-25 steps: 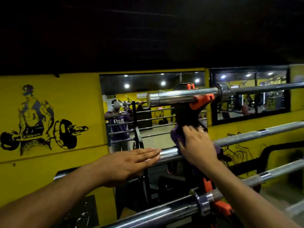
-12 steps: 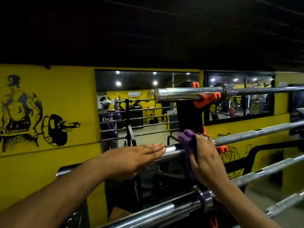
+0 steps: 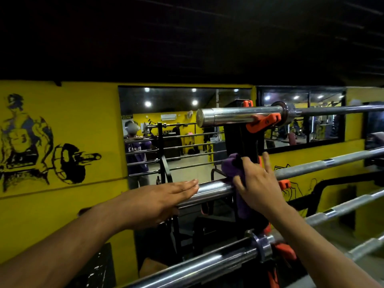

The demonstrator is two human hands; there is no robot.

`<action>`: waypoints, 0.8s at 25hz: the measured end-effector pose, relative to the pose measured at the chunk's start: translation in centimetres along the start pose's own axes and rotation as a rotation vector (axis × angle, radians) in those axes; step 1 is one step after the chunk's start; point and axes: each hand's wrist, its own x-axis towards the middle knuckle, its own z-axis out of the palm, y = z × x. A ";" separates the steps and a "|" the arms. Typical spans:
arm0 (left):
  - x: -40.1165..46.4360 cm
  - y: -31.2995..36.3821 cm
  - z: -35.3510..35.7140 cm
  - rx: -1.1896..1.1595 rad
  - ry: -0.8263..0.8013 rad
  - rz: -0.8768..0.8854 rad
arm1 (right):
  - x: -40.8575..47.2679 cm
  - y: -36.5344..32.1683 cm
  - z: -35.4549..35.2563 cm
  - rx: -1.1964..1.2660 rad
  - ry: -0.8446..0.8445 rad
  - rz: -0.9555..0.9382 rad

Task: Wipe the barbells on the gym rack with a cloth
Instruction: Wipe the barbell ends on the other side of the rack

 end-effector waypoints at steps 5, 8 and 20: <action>0.1 0.0 -0.6 -0.070 0.009 -0.008 | -2.6 -5.7 1.6 0.336 0.096 0.017; 0.1 0.0 -0.6 -0.094 0.005 -0.005 | -6.4 -1.5 2.4 0.085 0.129 -0.195; 0.2 0.2 -0.7 -0.112 0.000 -0.036 | -4.5 -2.8 -2.3 0.496 -0.115 -0.093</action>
